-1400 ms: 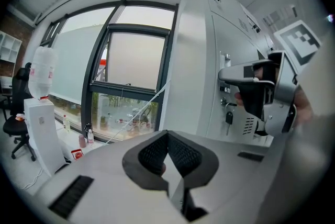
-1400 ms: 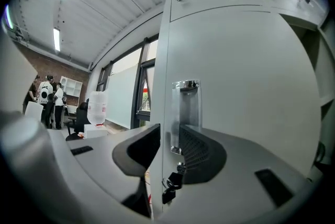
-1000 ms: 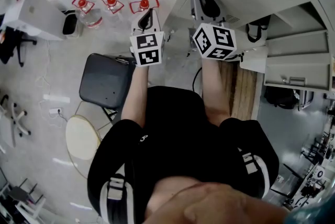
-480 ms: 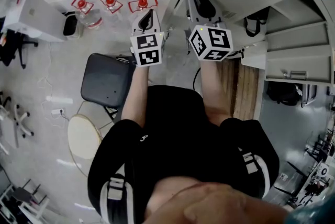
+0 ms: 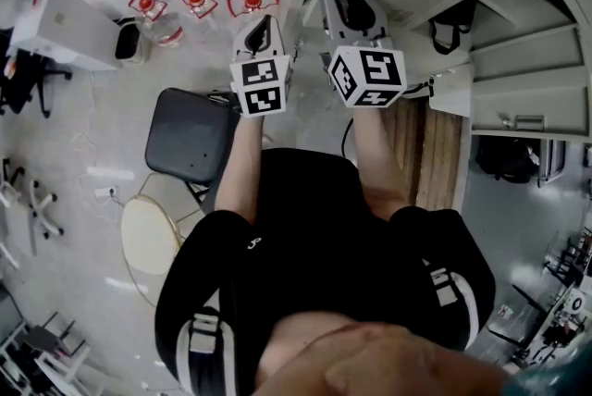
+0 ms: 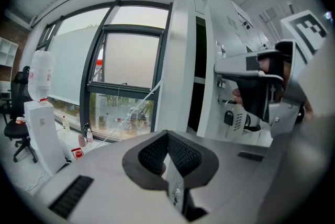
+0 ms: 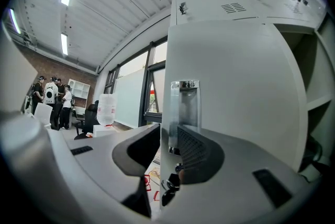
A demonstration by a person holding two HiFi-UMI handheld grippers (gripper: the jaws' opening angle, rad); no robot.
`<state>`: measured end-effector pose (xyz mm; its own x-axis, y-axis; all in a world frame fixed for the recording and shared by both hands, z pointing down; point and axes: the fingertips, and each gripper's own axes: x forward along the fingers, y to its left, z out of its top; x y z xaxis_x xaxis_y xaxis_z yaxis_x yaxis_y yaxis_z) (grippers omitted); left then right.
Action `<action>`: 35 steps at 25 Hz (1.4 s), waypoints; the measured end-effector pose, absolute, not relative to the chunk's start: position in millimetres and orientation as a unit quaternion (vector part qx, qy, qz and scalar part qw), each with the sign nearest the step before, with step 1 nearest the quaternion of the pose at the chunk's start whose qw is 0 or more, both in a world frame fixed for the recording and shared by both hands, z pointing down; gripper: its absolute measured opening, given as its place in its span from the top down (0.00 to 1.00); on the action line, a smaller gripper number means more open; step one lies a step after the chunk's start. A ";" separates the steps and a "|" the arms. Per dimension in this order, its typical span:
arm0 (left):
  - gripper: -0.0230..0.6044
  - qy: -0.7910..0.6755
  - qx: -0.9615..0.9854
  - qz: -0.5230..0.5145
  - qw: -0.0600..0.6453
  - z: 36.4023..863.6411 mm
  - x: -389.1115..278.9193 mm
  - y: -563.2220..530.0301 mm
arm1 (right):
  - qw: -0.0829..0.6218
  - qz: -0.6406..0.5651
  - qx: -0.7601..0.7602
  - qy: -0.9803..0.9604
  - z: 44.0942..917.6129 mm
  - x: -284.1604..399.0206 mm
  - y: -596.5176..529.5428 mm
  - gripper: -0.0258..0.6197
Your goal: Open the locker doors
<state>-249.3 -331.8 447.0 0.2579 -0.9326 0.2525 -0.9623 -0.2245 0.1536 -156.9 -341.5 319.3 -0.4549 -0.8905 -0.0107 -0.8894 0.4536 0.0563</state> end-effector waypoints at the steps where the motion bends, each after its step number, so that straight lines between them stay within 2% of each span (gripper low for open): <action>1: 0.96 -0.607 0.780 0.053 0.141 446.8 -247.6 -329.9 | 0.011 -0.028 0.520 -0.854 319.2 -156.3 -338.9 0.78; 18: 0.96 -0.613 0.774 0.061 0.148 449.1 -200.7 -268.3 | 0.020 -0.036 0.481 -0.876 320.7 -128.7 -272.3 0.77; 35: 0.96 -0.602 0.781 0.064 0.155 446.9 -136.4 -199.9 | 0.013 -0.018 0.479 -0.878 318.1 -72.6 -202.5 0.76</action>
